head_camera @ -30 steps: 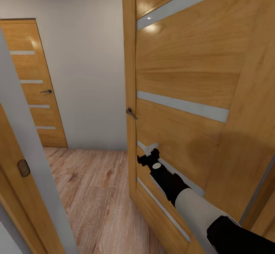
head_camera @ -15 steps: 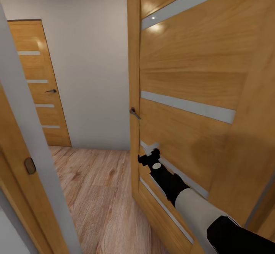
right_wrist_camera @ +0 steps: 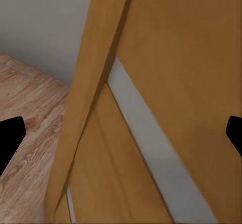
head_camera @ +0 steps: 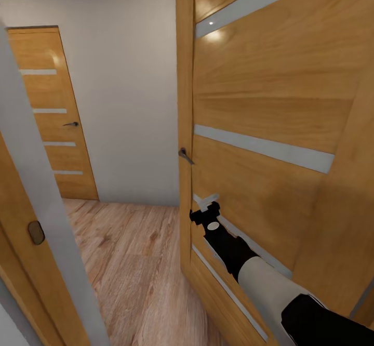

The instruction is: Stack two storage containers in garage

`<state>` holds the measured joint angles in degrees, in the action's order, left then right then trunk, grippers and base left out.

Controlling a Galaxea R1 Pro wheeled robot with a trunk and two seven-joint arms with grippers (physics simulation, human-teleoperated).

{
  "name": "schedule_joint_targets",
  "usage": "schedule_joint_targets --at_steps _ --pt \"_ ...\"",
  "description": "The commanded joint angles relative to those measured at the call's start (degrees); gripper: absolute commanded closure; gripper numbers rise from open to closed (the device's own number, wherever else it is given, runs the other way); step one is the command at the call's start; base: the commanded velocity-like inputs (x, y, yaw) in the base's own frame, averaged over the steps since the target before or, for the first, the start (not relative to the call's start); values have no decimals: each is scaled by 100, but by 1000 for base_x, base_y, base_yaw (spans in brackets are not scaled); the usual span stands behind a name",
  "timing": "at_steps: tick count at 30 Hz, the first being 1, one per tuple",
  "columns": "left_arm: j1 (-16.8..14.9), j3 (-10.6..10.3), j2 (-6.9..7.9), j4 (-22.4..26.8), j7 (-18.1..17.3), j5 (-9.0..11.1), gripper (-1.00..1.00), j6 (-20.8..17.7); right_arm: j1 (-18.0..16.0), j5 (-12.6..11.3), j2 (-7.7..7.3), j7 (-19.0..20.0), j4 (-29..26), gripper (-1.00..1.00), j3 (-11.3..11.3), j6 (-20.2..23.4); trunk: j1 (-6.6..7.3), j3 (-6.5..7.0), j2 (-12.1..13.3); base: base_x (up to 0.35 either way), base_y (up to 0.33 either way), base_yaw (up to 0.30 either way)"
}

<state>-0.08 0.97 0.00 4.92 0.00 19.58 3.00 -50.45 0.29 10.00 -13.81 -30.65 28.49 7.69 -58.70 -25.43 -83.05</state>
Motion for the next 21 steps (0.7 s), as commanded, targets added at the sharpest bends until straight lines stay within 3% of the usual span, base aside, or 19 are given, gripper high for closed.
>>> schedule_joint_targets --at_steps 1,13,21 --pt "-1 8 -3 1 0 16 -100 14 -5 1 0 -102 -3 -100 29 40 -3 -6 -3 291 0 0" --pt "-1 7 -9 0 0 3 -100 16 -7 -6 0 -329 -1 -100 17 18 -3 -6 -3 297 0 0" --pt "-1 0 -9 4 0 1 -100 17 -7 8 0 -612 147 -100 -2 -52 -3 -6 -3 66 0 0"
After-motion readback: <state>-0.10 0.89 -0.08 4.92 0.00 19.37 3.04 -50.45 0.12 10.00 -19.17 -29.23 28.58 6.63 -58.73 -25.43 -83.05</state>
